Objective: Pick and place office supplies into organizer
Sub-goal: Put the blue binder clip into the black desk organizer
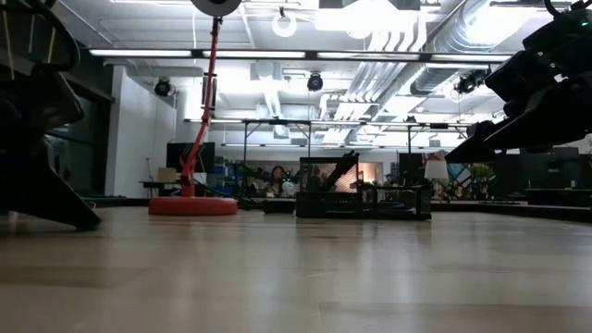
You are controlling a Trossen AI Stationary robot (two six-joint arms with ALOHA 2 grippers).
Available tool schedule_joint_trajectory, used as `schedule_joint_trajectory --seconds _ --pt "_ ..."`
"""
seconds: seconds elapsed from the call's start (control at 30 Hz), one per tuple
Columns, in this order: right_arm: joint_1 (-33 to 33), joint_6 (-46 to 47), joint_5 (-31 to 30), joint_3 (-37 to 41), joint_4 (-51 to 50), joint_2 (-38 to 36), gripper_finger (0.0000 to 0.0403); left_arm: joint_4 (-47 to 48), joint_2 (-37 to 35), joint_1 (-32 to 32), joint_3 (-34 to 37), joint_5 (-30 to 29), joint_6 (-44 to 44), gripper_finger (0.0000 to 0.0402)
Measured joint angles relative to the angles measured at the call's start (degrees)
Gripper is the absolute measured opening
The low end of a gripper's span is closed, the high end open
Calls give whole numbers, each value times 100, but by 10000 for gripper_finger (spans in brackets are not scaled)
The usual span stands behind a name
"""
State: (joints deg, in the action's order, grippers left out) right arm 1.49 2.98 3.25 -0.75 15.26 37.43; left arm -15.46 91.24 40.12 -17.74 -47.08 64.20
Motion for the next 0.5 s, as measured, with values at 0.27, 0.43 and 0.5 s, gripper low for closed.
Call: schedule_joint_trajectory --seconds 0.27,0.43,0.5 --pt "1 2 0 0 -1 0 378 -292 7 -4 4 -443 -380 6" --pt "-1 0 0 0 0 0 378 -546 -1 -185 2 -690 -758 7" --pt "1 0 0 0 1 0 378 -641 -23 -425 2 -617 -1002 3"
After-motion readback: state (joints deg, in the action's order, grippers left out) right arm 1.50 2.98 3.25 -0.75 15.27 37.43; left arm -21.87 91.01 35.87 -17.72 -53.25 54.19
